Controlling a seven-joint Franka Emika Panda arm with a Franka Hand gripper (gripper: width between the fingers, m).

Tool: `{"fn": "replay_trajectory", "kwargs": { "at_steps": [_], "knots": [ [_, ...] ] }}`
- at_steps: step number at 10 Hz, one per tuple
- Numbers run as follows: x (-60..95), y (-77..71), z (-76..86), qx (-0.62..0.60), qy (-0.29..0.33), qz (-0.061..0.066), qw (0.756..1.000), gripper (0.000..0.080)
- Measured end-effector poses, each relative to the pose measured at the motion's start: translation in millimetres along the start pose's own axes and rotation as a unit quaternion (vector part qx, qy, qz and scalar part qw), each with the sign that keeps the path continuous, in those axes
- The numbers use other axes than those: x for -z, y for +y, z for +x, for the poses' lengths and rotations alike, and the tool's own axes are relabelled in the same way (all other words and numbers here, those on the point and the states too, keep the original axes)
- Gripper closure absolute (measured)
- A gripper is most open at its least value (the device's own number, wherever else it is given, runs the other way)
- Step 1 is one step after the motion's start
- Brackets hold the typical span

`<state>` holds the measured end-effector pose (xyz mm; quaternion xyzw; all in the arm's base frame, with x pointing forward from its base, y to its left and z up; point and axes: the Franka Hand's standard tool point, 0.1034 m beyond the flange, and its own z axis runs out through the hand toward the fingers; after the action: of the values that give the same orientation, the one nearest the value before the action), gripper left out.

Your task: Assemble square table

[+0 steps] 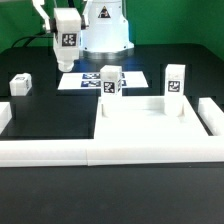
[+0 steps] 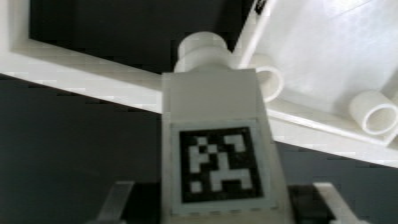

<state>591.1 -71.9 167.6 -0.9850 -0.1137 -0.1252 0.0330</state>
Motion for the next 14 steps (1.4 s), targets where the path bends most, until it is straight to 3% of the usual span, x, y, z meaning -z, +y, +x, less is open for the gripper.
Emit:
{"fn": "replay_trajectory", "kwargs": {
  "at_steps": [2, 4, 9, 10, 12, 13, 14],
  "knots": [
    [-14.6, -56.3, 15.4, -0.033, 0.005, 0.012, 0.999, 0.0507],
    [-20.1, -93.3, 34.0, -0.061, 0.015, 0.010, 0.998, 0.0507],
    [-22.8, -89.9, 32.4, -0.058, 0.019, 0.007, 0.998, 0.0507],
    [-33.0, -100.1, 29.2, -0.060, 0.055, -0.008, 0.997, 0.0507],
    [-59.1, -128.7, 35.6, -0.100, 0.090, -0.010, 0.991, 0.0507],
    [-69.3, -138.1, 47.7, -0.118, 0.126, -0.017, 0.985, 0.0507],
    [-74.9, -138.9, 44.5, -0.105, 0.117, -0.017, 0.987, 0.0507]
  ]
}}
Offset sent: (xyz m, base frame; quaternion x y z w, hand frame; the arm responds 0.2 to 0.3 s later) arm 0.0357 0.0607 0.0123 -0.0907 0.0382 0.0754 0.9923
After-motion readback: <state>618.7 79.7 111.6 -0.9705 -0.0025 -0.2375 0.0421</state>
